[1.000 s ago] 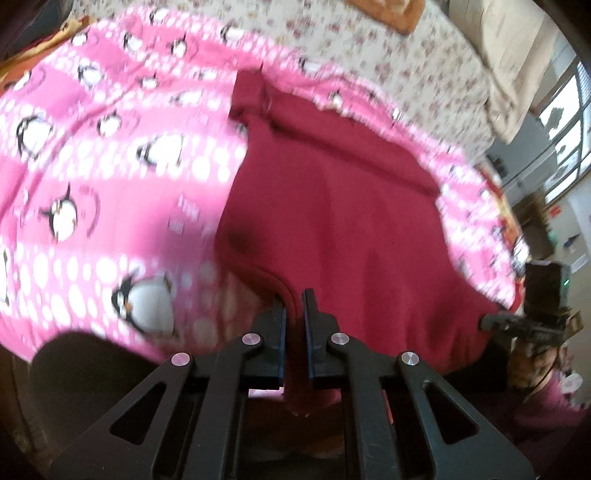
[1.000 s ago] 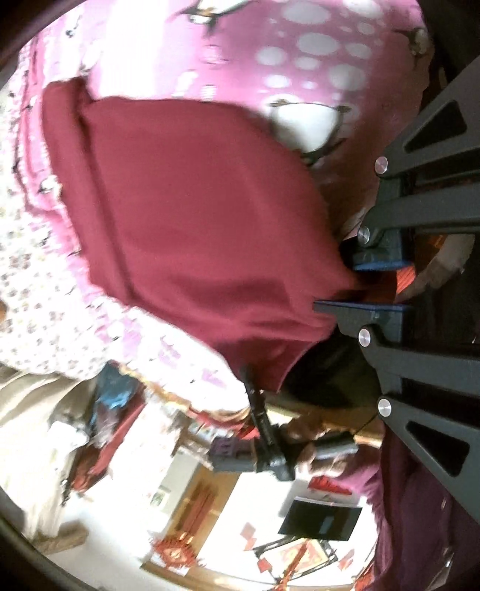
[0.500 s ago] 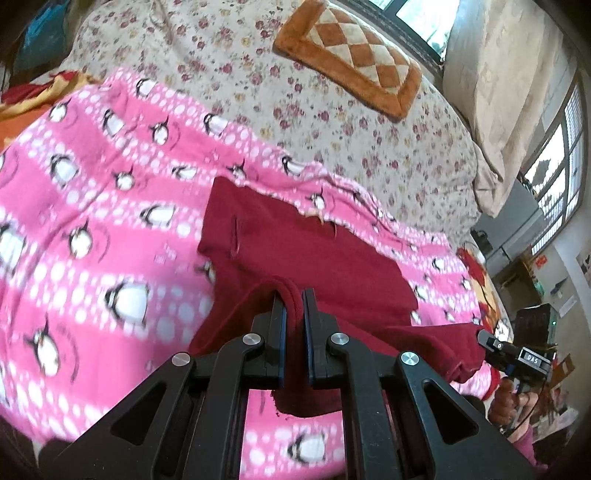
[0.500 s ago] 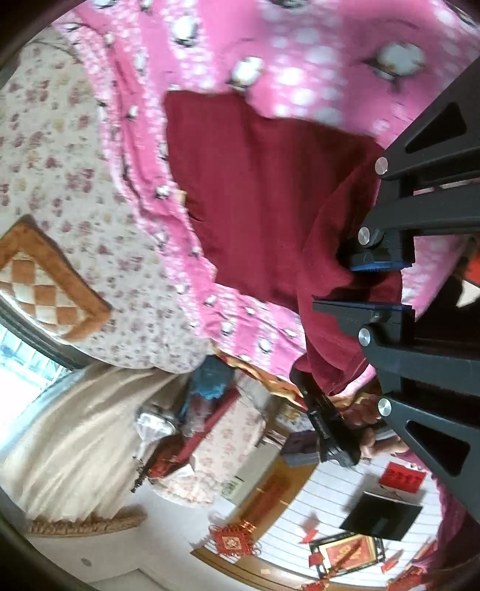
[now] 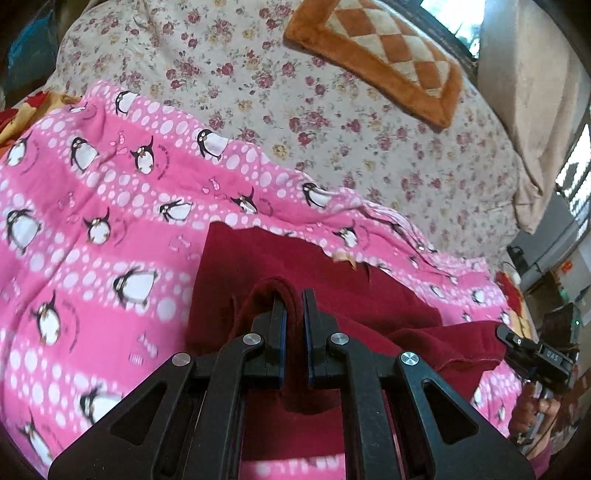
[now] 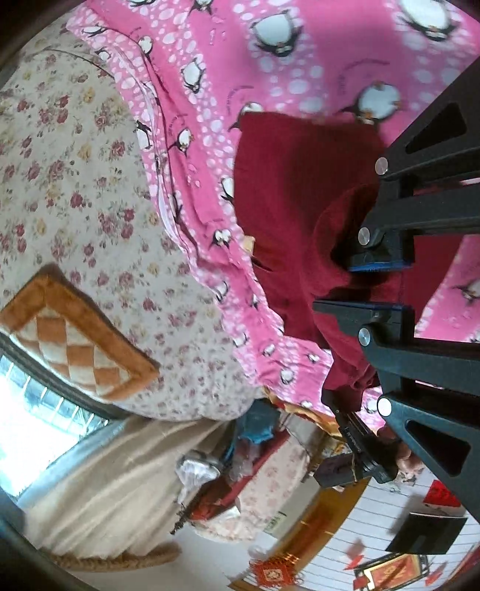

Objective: Fold small clothes

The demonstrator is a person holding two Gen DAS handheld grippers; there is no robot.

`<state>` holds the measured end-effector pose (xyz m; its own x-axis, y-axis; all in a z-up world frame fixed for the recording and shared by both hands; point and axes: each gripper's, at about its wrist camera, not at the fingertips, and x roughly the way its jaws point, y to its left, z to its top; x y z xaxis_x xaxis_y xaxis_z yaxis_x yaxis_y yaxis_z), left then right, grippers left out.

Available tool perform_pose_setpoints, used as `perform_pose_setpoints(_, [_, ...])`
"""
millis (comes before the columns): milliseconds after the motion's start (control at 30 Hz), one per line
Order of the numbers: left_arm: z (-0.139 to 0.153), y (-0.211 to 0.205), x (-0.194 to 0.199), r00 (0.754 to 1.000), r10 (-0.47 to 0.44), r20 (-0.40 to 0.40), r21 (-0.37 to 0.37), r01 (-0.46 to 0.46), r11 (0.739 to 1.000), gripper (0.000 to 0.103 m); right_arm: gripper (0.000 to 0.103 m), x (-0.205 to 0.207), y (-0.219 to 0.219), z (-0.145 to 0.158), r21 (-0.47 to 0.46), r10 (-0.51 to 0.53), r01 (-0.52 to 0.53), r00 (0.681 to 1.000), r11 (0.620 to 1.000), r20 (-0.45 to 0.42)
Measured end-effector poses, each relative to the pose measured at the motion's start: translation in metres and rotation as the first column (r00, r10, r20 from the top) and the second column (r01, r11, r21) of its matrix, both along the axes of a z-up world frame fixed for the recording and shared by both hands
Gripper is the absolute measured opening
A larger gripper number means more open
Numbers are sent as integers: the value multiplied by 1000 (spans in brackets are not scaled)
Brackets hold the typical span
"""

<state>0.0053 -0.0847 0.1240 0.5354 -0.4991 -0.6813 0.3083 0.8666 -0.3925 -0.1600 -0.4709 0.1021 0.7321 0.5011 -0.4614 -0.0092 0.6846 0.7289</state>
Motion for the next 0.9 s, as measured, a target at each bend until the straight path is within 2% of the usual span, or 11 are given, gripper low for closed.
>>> perform_pose_setpoints(100, [-13, -7, 27, 999, 23, -37, 0, -23, 1000, 6, 11, 23, -10, -13, -14, -30, 29, 999, 999, -37])
perform_pose_setpoints(300, [-35, -27, 68, 997, 42, -59, 62, -38, 997, 6, 11, 58, -28, -46, 6, -69, 70, 991, 998, -112])
perform_pose_setpoints(533, [-69, -32, 107, 984, 75, -164, 69, -65, 995, 7, 11, 97, -35, -76, 1, -84, 86, 977, 996, -195])
perform_pose_setpoints(633, [-71, -32, 112, 982, 60, -180, 68, -48, 997, 8, 15, 104, -36, -76, -9, -69, 68, 980, 998, -188])
perform_pose_setpoints(667, [-69, -32, 113, 983, 48, -178, 68, -36, 997, 10, 19, 103, -36, -73, -7, -60, 60, 983, 998, -171])
perform_pose_setpoints(700, [-67, -32, 113, 984, 33, -176, 63, -23, 998, 14, 23, 102, -36, -70, -4, -50, 50, 987, 999, -151])
perform_pose_setpoints(767, [-62, -32, 115, 984, 11, -177, 47, -3, 999, 29, 45, 101, -36, -65, 3, -42, 43, 991, 999, -131])
perform_pose_setpoints(833, [-54, -31, 115, 987, 20, -161, 43, -13, 999, 63, 50, 97, -41, -59, -23, -96, 94, 987, 995, -132])
perform_pose_setpoints(900, [-43, -25, 112, 993, 44, -108, 25, -42, 999, 68, 50, 92, -45, -54, -9, -106, 106, 987, 994, -117])
